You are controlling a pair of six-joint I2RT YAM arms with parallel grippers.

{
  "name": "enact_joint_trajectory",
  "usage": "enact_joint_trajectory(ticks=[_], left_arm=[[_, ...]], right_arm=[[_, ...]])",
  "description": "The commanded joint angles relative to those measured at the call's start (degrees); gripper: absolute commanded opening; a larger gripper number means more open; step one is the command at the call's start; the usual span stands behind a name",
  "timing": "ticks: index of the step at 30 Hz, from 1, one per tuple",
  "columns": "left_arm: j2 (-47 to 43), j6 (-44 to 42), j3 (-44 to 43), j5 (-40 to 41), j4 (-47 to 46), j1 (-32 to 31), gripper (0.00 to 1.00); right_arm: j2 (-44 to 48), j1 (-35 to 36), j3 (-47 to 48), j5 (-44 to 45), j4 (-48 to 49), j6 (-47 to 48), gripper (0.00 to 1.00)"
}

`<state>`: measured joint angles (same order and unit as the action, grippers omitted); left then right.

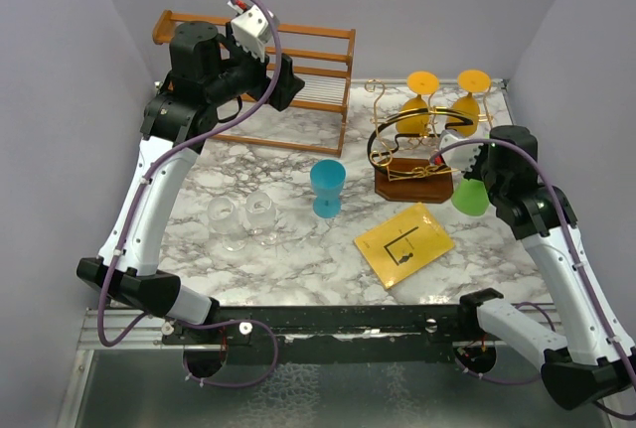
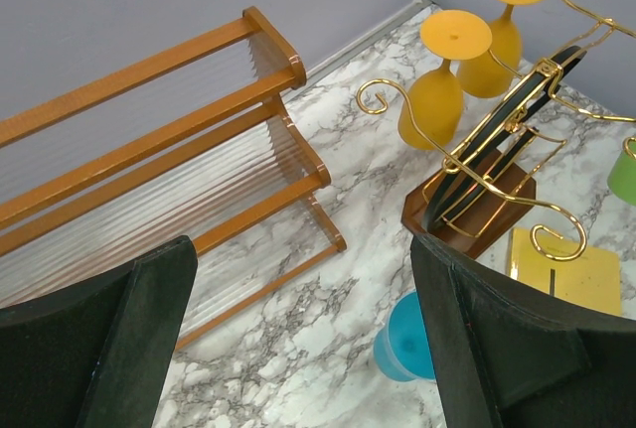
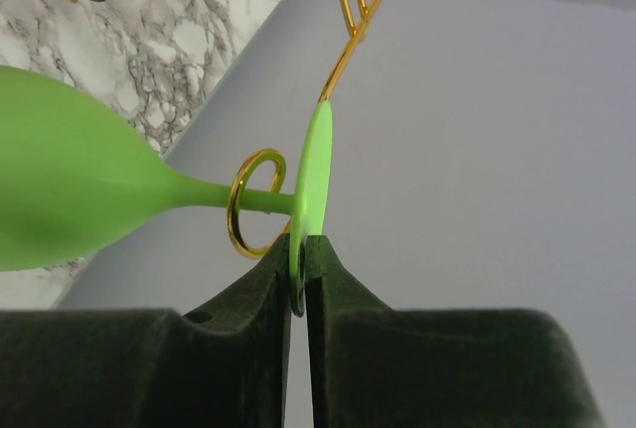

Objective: Place the wine glass upside down on the wine glass rack

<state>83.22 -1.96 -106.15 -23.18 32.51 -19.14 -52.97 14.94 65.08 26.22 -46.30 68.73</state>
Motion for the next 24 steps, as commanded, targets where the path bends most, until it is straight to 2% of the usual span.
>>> enact_joint_trajectory(ticks=[1, 24], left_arm=[[-0.2, 0.5, 0.1, -1.5, -1.2, 0.2, 0.92], [-0.5, 0.0, 1.5, -1.7, -1.6, 0.3, 0.92]], right_arm=[[-0.4, 0.4, 0.8, -2.1, 0.5, -1.3, 0.12], [-0.4, 0.4, 3.1, -11.8, -4.4, -6.1, 0.35]])
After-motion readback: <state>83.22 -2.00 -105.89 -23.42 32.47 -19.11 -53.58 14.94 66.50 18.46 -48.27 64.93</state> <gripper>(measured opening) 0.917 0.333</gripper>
